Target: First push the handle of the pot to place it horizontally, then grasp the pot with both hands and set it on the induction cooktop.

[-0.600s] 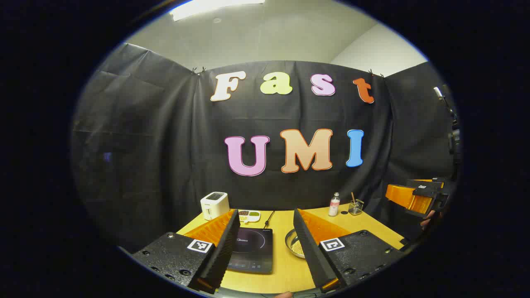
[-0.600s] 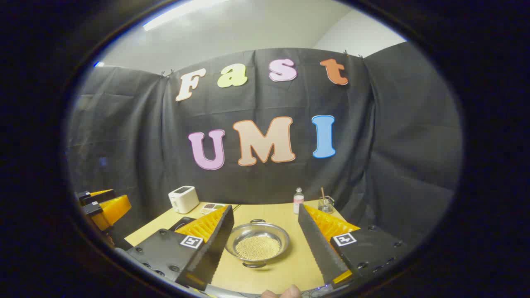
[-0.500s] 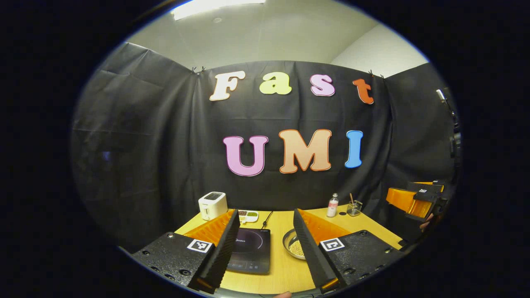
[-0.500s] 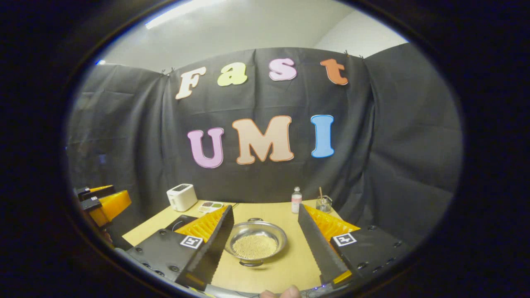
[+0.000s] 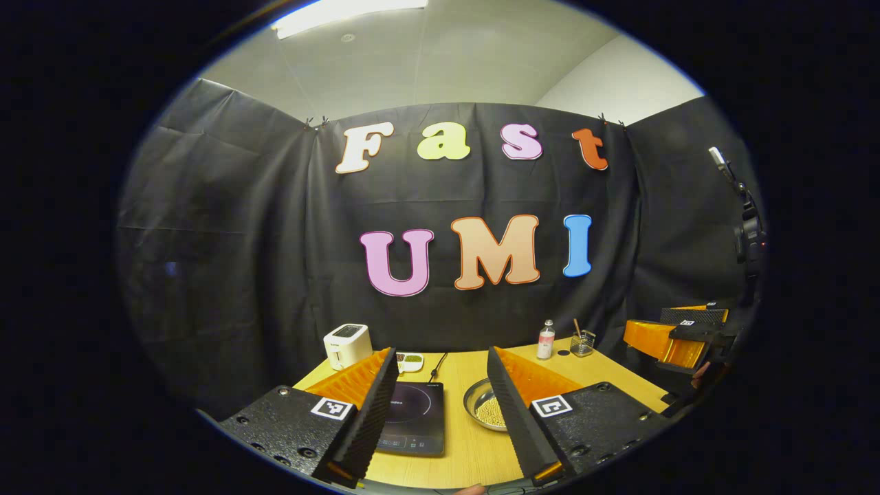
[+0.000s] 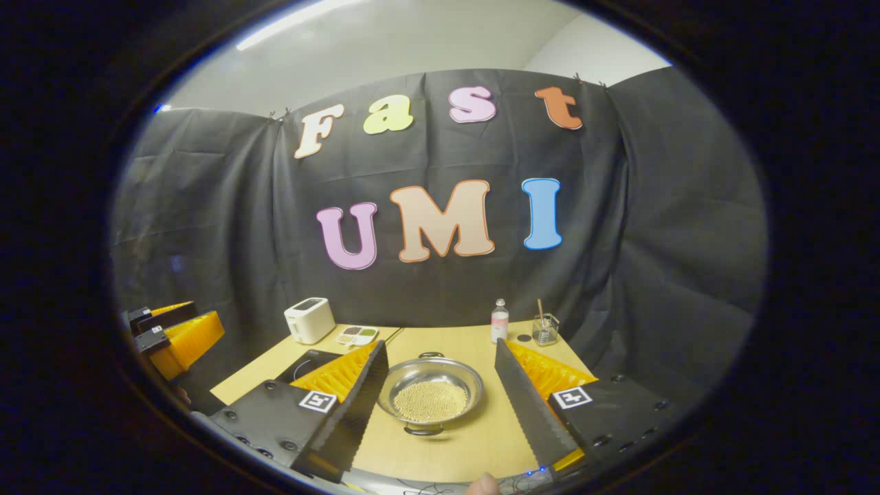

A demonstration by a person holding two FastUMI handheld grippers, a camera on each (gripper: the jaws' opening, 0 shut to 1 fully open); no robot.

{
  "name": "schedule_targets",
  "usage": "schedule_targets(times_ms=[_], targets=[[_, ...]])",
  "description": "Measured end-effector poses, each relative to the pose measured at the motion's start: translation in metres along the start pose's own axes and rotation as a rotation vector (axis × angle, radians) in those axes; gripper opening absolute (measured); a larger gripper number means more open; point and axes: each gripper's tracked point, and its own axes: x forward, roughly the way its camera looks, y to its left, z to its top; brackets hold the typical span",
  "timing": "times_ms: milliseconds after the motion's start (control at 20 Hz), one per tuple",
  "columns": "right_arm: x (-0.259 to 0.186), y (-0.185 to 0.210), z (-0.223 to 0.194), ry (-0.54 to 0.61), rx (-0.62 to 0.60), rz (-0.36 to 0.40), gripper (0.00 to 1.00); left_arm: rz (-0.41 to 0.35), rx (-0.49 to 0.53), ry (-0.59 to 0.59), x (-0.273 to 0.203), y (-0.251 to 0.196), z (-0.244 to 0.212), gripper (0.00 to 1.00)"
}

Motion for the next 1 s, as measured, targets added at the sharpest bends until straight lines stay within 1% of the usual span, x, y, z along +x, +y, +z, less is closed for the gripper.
schedule_targets(times_ms=[300, 350, 450, 500, 550, 600, 700, 750, 850, 900, 950, 1000], targets=[[0.005, 0.009, -0.007, 0.029, -0.009, 0.03, 0.92, 0.002, 0.027, -0.008, 0.0, 0.007, 0.004, 0.79], [0.006, 0.016, -0.013, 0.045, -0.016, 0.037, 0.84, 0.001, 0.029, -0.012, -0.001, 0.009, 0.005, 0.8], [0.009, 0.022, -0.02, 0.067, -0.042, 0.018, 0.51, -0.003, 0.031, -0.016, -0.001, 0.012, 0.005, 0.79], [0.011, 0.023, -0.019, 0.064, -0.054, 0.007, 0.35, -0.008, 0.031, -0.018, -0.001, 0.013, 0.003, 0.81], [0.017, 0.025, -0.021, 0.068, -0.066, 0.0, 0.19, -0.013, 0.029, -0.02, 0.0, 0.013, 0.003, 0.79], [0.024, 0.028, -0.026, 0.082, -0.067, 0.006, 0.12, -0.017, 0.027, -0.017, 0.0, 0.015, 0.001, 0.79], [0.027, 0.031, -0.031, 0.096, -0.066, 0.008, 0.07, -0.02, 0.018, -0.005, 0.002, 0.019, -0.004, 0.79], [0.03, 0.033, -0.036, 0.114, -0.068, 0.022, 0.04, -0.016, 0.017, 0.001, 0.004, 0.02, -0.007, 0.79], [0.037, 0.039, -0.056, 0.183, -0.048, 0.05, 0.04, 0.005, 0.006, 0.018, 0.009, 0.028, -0.013, 0.79], [0.042, 0.038, -0.071, 0.225, -0.049, 0.052, 0.04, 0.018, -0.007, 0.031, 0.013, 0.029, -0.019, 0.79], [0.046, 0.048, -0.078, 0.274, -0.044, 0.111, 0.0, 0.034, -0.016, 0.047, 0.018, 0.031, -0.024, 0.79], [0.049, 0.057, -0.085, 0.293, -0.042, 0.167, 0.0, 0.05, -0.019, 0.063, 0.023, 0.034, -0.03, 0.79]])
